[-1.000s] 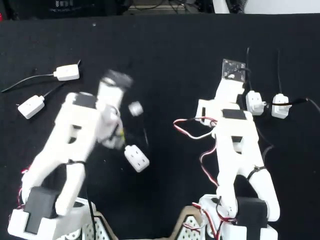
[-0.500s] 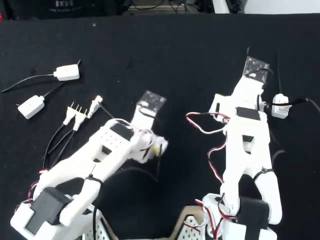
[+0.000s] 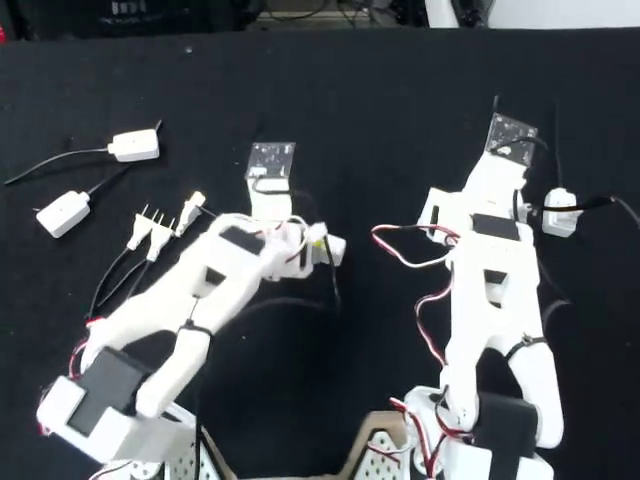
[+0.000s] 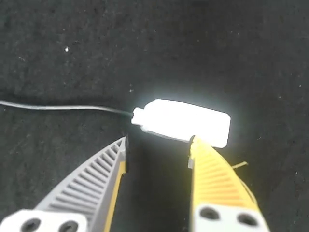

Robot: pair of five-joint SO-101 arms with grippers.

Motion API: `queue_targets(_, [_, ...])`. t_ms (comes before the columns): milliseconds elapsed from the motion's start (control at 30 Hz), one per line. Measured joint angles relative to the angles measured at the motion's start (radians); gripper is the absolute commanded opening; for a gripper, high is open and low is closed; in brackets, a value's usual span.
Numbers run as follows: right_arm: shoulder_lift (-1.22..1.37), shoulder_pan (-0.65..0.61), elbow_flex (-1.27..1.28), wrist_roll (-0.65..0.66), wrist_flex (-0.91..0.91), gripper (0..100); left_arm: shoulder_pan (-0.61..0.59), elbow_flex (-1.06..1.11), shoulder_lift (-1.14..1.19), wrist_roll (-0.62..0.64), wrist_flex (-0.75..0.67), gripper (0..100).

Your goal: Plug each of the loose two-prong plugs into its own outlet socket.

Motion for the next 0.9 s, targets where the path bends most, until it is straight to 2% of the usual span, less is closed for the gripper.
queue_targets(200, [0.0,0.0,0.0,0.0,0.0,4.1,-0.017,-0.161,0.055,-0.008,0.31,21])
queue_targets(367, [0.0,0.0,0.0,0.0,0.0,4.1,-0.031,-0.321,0.054,-0.089,0.466,21])
queue_targets(533, [0.0,0.0,0.0,0.0,0.0,4.2,-0.069,-0.39,0.054,-0.087,0.468,21])
queue_targets(633, [0.0,0.0,0.0,0.0,0.0,4.2,-0.064,-0.4,0.054,-0.04,0.433,21])
queue_targets(900, [0.0,0.0,0.0,0.0,0.0,4.2,-0.012,-0.321,0.112,-0.005,0.242,21])
